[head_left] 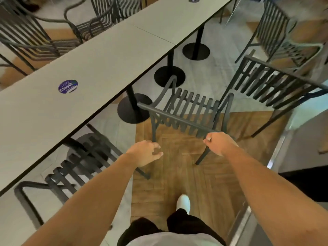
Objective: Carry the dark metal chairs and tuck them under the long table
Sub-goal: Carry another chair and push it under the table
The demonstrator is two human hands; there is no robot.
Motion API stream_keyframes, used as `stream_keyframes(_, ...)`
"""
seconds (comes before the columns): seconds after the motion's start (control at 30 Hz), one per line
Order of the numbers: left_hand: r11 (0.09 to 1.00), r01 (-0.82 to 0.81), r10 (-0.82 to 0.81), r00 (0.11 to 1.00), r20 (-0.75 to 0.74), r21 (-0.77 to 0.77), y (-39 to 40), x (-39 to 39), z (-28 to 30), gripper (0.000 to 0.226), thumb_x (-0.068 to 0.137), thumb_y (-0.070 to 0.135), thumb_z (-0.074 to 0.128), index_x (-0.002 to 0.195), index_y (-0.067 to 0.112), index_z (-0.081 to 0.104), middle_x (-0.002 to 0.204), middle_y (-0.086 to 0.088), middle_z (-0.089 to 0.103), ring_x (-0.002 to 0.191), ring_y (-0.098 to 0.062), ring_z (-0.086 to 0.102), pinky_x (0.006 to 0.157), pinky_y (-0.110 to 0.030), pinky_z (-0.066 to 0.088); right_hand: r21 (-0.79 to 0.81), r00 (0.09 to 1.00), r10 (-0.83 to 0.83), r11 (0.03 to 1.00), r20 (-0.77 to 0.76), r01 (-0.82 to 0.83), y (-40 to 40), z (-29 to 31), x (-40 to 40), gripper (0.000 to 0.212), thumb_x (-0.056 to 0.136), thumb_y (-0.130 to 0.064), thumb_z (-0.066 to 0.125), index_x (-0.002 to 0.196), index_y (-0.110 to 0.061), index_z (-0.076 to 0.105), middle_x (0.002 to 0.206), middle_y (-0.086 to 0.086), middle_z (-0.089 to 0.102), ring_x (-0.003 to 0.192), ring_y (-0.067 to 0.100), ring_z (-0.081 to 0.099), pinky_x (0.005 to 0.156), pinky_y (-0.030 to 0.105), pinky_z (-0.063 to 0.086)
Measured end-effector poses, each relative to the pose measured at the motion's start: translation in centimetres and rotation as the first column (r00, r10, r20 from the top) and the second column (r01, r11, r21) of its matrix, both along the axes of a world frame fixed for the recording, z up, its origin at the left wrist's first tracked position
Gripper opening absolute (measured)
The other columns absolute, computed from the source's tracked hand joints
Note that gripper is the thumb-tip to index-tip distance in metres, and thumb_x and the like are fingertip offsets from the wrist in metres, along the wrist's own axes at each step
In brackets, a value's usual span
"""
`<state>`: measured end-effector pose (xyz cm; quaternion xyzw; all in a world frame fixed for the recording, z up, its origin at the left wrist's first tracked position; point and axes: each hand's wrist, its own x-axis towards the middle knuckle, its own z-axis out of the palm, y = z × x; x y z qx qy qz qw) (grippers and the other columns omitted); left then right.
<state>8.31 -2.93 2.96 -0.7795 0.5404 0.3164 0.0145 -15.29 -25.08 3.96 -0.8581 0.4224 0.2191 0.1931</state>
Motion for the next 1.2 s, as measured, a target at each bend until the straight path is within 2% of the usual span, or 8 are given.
stream_keyframes(0.1, 1.0, 0.017, -0.017, 1.0, 0.0, -0.014, -3.2, -0.7, -0.2, 0.056, 0.102, 0.064, 0.043, 0.145, 0.03, 0.056, 0.137, 0.002, 0.061, 0.117, -0.02, 0.061, 0.093, -0.036, 0.05, -0.013, 0.999, -0.025, 1.0, 0.047, 0.026, -2.8, -0.4, -0.7, 0.034, 0.108, -0.043, 0.043, 0.12, -0.019, 0.065, 0.091, 0.003, 0.063, 0.099, 0.031, 0.065, 0.076, 0.038, 0.048)
stream_keyframes(0.27, 0.998, 0.047, -0.048, 0.999, -0.014, -0.051, -7.8, 0.3, -0.8, 0.054, 0.102, 0.063, 0.045, 0.143, 0.031, 0.057, 0.142, 0.0, 0.056, 0.122, -0.022, 0.058, 0.1, -0.041, 0.051, 0.015, 0.989, -0.078, 0.997, 0.126, 0.077, -5.5, -1.7, -0.5, 0.039, 0.106, -0.044, 0.049, 0.133, -0.02, 0.061, 0.12, 0.008, 0.065, 0.109, 0.029, 0.063, 0.088, 0.041, 0.053)
stream_keyframes(0.53, 0.962, 0.148, -0.148, 0.989, 0.018, -0.231, -15.0, 5.4, -2.6, 0.056, 0.104, 0.052, 0.051, 0.153, 0.025, 0.049, 0.147, 0.0, 0.048, 0.138, -0.02, 0.042, 0.111, -0.039, 0.042, 0.104, 0.984, -0.173, 0.98, 0.037, 0.168, -8.1, -3.9, 2.1, 0.054, 0.103, -0.053, 0.051, 0.145, -0.02, 0.05, 0.138, 0.011, 0.054, 0.126, 0.032, 0.056, 0.101, 0.045, 0.05)
stream_keyframes(0.73, 0.958, 0.252, -0.243, 0.967, 0.079, -0.135, -18.6, 9.9, -6.1, 0.065, 0.1, 0.058, 0.053, 0.157, 0.028, 0.041, 0.152, 0.0, 0.046, 0.144, -0.023, 0.037, 0.119, -0.043, 0.031, 0.217, 0.974, -0.222, 0.949, -0.055, 0.228, -9.0, -6.1, 5.1, 0.069, 0.097, -0.06, 0.059, 0.153, -0.024, 0.043, 0.151, 0.011, 0.046, 0.137, 0.033, 0.048, 0.109, 0.044, 0.045)
stream_keyframes(0.8, 0.961, 0.259, -0.254, 0.965, 0.064, -0.097, -19.4, 11.1, -6.9, 0.066, 0.1, 0.058, 0.054, 0.157, 0.028, 0.042, 0.15, 0.0, 0.048, 0.143, -0.024, 0.038, 0.119, -0.043, 0.03, 0.241, 0.969, -0.236, 0.938, -0.079, 0.248, -9.2, -7.0, 5.8, 0.069, 0.094, -0.058, 0.065, 0.151, -0.025, 0.045, 0.148, 0.01, 0.049, 0.133, 0.033, 0.051, 0.109, 0.045, 0.045)
stream_keyframes(0.97, 0.96, 0.281, -0.281, 0.959, 0.038, 0.009, -20.7, 13.0, -8.6, 0.061, 0.099, 0.057, 0.057, 0.15, 0.023, 0.051, 0.139, 0.0, 0.056, 0.131, -0.023, 0.049, 0.112, -0.04, 0.038, 0.242, 0.97, -0.208, 0.942, -0.125, 0.233, -9.3, -9.1, 7.4, 0.06, 0.095, -0.048, 0.067, 0.146, -0.023, 0.048, 0.138, 0.008, 0.054, 0.125, 0.03, 0.056, 0.102, 0.042, 0.049)
stream_keyframes(1.13, 0.952, 0.295, -0.301, 0.95, 0.084, 0.077, -21.7, 13.3, -9.1, 0.036, 0.099, 0.048, 0.06, 0.129, 0.028, 0.063, 0.112, 0.004, 0.062, 0.102, -0.02, 0.062, 0.084, -0.036, 0.051, 0.215, 0.969, -0.187, 0.952, -0.161, 0.219, -9.4, -10.2, 8.1, 0.053, 0.098, -0.042, 0.063, 0.146, -0.025, 0.05, 0.135, 0.004, 0.058, 0.12, 0.028, 0.06, 0.096, 0.042, 0.055)
stream_keyframes(1.2, 0.948, 0.299, -0.31, 0.943, 0.116, 0.108, -22.0, 13.1, -9.0, 0.025, 0.099, 0.042, 0.059, 0.118, 0.029, 0.066, 0.102, 0.005, 0.063, 0.092, -0.02, 0.063, 0.08, -0.036, 0.053, 0.215, 0.97, -0.17, 0.955, -0.174, 0.206, -9.6, -10.1, 8.3, 0.048, 0.098, -0.04, 0.062, 0.144, -0.028, 0.054, 0.132, 0.002, 0.061, 0.117, 0.027, 0.063, 0.093, 0.042, 0.056)
